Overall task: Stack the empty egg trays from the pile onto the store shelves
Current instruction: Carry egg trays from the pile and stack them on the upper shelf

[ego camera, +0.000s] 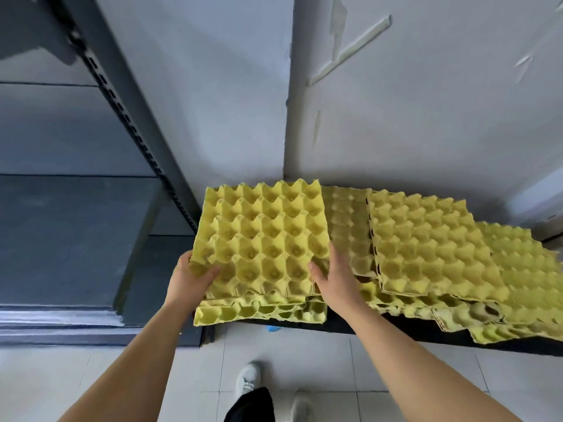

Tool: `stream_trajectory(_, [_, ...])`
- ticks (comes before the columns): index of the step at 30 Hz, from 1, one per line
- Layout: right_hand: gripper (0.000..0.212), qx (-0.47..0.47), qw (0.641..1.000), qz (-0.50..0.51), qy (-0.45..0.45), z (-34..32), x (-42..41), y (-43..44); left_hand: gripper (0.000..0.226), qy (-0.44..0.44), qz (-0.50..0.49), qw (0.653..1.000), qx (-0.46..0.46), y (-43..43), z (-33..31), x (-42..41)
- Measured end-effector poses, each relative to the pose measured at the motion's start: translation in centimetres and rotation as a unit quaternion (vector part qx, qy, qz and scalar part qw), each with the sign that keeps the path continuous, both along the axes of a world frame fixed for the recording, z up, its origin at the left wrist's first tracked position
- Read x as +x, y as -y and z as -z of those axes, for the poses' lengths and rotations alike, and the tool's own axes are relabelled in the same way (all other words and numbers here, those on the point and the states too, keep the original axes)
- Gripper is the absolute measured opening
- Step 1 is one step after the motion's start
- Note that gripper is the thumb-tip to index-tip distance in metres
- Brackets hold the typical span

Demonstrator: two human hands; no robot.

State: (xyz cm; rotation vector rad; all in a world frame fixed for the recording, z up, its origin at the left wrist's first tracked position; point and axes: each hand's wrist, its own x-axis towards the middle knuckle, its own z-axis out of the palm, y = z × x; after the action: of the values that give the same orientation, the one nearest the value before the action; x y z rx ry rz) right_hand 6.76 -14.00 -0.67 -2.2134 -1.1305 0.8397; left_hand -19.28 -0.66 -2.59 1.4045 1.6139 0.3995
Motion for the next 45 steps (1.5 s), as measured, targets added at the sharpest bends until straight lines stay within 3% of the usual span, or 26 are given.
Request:
stream_trajectory(11, [0.081,-0.025,0.998,0.051,-0.011,3.5,-3.9,-2.3,0.098,0.032,0.036,0.992,-0.118,-3.9,5.8,-3.1])
stream_trajectory(17, [0.079,-0.036,0.997,0.069,-0.030,4.2,-4.5,-2.1,0.100,0.019,0.066,0.986,-0.153,-4.0,7.7,-2.6])
stream_trajectory(25, [0.075,0.005,0.992,0.106,-0.069,3.1,-4.8,-2.5,0.081,-0.052,0.070,0.995,-0.036,-4.2,5.9,-2.9])
stream_trajectory(30, [0.075,0.018,0.995,0.092,-0.039,1.5,-4.0,-1.9,0.063,-0.075,0.080,0.994,0.024,-3.3,2.4,-2.6])
stream_trajectory(38, [0.080,0.100,0.991,0.077,0.053,-6.0,-2.1,1.4,0.072,-0.052,0.038,0.990,0.126,1.6,-8.0,-1.3])
stream_trajectory(45, [0.079,0.183,0.976,0.053,0.101,-14.0,-2.2,5.8,0.058,-0.038,0.010,0.970,0.241,8.1,-17.6,-2.6])
